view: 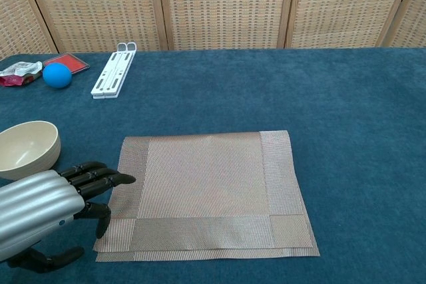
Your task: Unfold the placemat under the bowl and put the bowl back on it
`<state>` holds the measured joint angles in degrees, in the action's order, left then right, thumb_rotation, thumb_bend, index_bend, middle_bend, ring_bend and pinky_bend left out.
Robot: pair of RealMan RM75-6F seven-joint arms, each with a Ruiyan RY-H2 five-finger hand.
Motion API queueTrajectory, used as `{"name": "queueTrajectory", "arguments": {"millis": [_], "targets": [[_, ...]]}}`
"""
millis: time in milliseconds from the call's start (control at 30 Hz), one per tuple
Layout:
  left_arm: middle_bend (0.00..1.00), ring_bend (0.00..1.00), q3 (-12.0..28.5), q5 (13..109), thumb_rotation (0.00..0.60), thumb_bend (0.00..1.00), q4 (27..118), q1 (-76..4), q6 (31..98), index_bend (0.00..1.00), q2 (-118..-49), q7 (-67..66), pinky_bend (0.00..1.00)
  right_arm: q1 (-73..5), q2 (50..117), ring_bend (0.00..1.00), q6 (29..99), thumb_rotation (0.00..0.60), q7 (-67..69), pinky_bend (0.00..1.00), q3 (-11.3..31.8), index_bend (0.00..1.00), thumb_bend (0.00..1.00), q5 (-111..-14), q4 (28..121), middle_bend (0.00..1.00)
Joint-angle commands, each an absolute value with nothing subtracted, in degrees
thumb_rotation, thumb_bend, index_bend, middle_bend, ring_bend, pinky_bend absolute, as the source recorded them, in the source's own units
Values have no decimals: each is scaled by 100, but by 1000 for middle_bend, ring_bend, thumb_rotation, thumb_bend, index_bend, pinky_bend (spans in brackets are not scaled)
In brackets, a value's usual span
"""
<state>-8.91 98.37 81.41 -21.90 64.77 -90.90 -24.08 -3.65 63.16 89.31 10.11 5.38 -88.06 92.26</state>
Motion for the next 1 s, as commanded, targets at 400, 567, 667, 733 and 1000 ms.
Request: {"name": "queueTrajectory", "arguments": {"millis": [400,567,667,733,1000], "targets": [[0,0,-817,9782,600,396,7909,-2223,6425,496,-9400,-2466,0,-370,6295,0,8913,600,1076,0,544,49,130,-8795,9217,0],[0,0,-798,9850,600,429,7841,-2213,6558,559,-9547,-2364,0,-369,6292,0,8915,600,1087,0,536,48,130,-8813,9230,0],[0,0,-802,9873,600,466,7812,-2217,6577,579,-9584,-2363,0,-369,6286,0,8911,600,1100,0,531,48,130,-8819,9234,0],[0,0,-802,9885,600,480,7785,-2222,6584,592,-9614,-2380,0,-367,6280,0,8915,600,1119,0,528,48,130,-8825,9238,0],[0,0,-775,9844,600,479,7825,-2242,6591,600,-9591,-2357,0,-367,6260,0,8907,600,1185,0,527,48,130,-8826,9240,0]]}}
